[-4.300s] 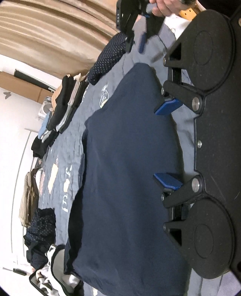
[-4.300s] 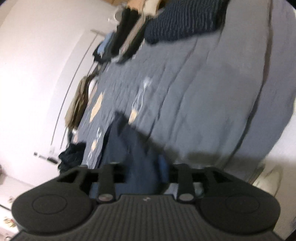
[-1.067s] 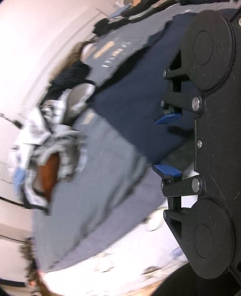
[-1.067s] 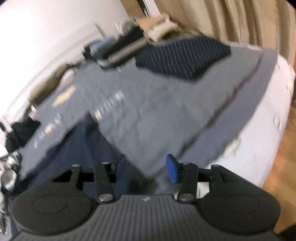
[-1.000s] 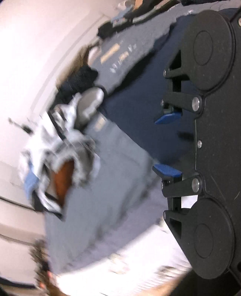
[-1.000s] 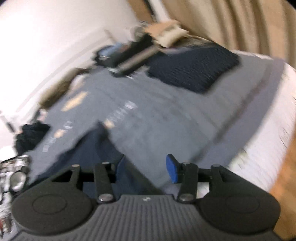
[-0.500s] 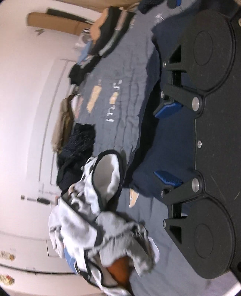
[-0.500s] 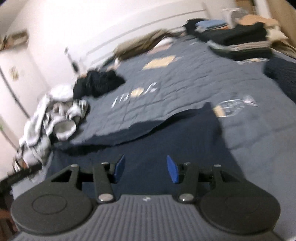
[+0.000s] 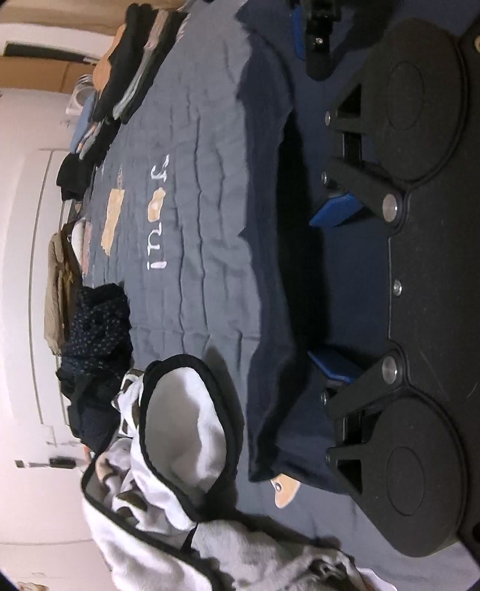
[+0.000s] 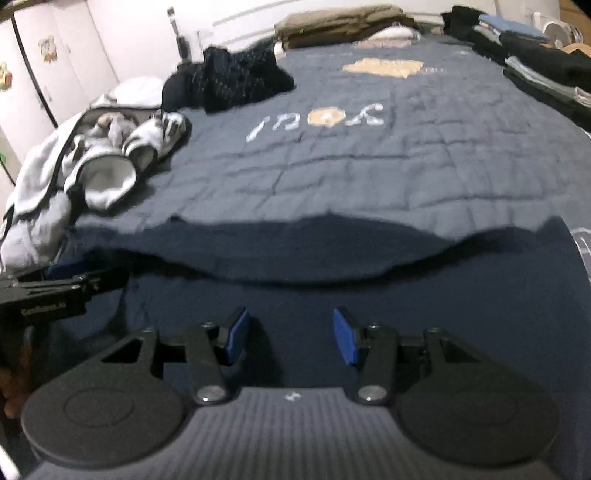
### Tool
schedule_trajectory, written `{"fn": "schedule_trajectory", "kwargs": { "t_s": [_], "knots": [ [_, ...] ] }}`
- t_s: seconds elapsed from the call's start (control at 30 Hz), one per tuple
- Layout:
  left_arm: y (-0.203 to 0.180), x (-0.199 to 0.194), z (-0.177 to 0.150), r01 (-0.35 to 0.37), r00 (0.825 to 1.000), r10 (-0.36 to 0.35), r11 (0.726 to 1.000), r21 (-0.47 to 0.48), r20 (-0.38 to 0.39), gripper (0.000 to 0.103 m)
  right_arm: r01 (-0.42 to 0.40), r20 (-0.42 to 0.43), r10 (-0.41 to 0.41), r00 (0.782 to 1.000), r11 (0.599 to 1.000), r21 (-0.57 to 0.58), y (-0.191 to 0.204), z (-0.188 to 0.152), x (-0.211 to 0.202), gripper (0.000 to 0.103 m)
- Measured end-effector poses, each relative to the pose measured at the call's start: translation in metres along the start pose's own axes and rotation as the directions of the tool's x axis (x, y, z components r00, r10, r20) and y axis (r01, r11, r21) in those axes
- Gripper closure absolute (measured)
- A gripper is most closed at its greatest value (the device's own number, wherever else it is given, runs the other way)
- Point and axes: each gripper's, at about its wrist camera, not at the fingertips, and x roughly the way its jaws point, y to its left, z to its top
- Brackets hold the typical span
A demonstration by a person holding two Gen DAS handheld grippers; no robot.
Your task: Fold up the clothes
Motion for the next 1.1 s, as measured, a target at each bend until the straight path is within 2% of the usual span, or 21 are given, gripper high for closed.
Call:
{"fn": "schedule_trajectory", "kwargs": {
  "t_s": [0.17,0.3,0.47,0.6,0.67,0.73,0.8,0.9,1.1],
  "knots": [
    [0.005,0.021,0.017,0.012,1.000,-0.011,0.999,-0.042,0.020,0.030,-0.010,0.061,0.007,0.998,0.998,0.059,-0.005,0.018,0.017,0.051],
    [0.021,0.026,0.025,0.025,0.999,-0.021,0.993,-0.115,0.043,0.030,-0.034,0.102,0.020,0.995,0.990,0.135,-0.014,0.032,0.029,0.051],
    [0.043,0.013,0.033,0.032,0.998,-0.026,0.993,-0.111,0.050,0.030,-0.045,0.096,0.033,0.995,0.991,0.128,-0.020,0.040,0.017,0.050],
    [0.073,-0.004,0.042,0.041,0.996,-0.031,0.992,-0.120,0.082,0.031,-0.002,0.124,-0.015,0.992,0.991,0.137,-0.042,0.049,-0.014,0.050],
    [0.088,-0.008,0.039,0.033,0.997,-0.025,0.994,-0.107,0.072,0.031,0.033,0.130,-0.053,0.990,0.989,0.146,-0.058,0.050,-0.029,0.050],
    [0.099,-0.010,0.035,0.027,0.998,-0.022,0.996,-0.081,0.054,0.040,0.106,0.123,-0.121,0.985,0.987,0.123,-0.072,0.046,-0.040,0.049],
    [0.100,-0.010,0.029,0.022,0.999,-0.022,0.999,-0.027,0.035,0.043,0.189,0.098,-0.200,0.975,0.975,0.113,-0.086,0.041,-0.044,0.048],
    [0.098,-0.008,0.023,0.030,1.000,-0.030,0.999,0.016,0.008,0.042,0.213,0.067,-0.222,0.973,0.968,0.130,-0.105,0.035,-0.044,0.048],
    [0.101,0.002,0.022,-0.014,1.000,0.013,1.000,-0.026,-0.021,0.036,0.216,0.058,-0.232,0.971,0.954,0.207,-0.130,0.028,-0.036,0.048]
  ]
}}
